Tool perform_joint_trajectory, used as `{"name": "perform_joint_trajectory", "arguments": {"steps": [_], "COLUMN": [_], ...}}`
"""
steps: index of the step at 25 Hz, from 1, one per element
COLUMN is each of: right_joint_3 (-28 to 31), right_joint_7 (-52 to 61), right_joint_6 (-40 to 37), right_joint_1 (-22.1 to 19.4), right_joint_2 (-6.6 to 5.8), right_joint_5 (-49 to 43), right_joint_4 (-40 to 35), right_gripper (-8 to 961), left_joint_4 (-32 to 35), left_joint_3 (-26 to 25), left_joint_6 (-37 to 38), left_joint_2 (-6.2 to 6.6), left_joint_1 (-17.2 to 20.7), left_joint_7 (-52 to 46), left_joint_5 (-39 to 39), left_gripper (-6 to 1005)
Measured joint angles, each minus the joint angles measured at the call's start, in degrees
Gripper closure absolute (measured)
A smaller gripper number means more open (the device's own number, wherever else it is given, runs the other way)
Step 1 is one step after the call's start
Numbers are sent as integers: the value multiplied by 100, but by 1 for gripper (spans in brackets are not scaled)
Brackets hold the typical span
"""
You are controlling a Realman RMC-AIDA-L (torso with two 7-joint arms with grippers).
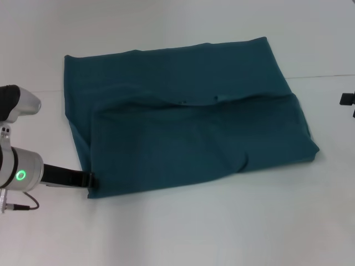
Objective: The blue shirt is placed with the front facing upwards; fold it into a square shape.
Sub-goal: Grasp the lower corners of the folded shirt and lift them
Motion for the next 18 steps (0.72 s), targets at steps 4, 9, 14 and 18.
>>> {"name": "perform_joint_trajectory", "arguments": {"steps": [4,9,14,18], "right_joint_3": [-71,-127,-151,-201], "right_joint_7": [131,380,752,900], "right_joint_6": [-60,-140,-286,-260], "right_joint_1": [57,276,645,895], "right_joint_2": [-65,-134,-245,-247], "right_joint_5": [-47,-685,-1462,-2082], "right_joint_4": [60,94,92,83], "right_gripper": [231,201,171,152], "left_joint_4": [-40,-271,-460,-447], "left_joint_3": [-22,-191,-216,-225], "left_joint_6": [102,536,730,778], "left_joint_2": [13,85,107,115], "left_joint_1": [20,113,119,88], "left_joint_7": [4,163,197,265], "left_joint_5": [-38,-498,-561,-547], "left_gripper": [992,989,987,985]}}
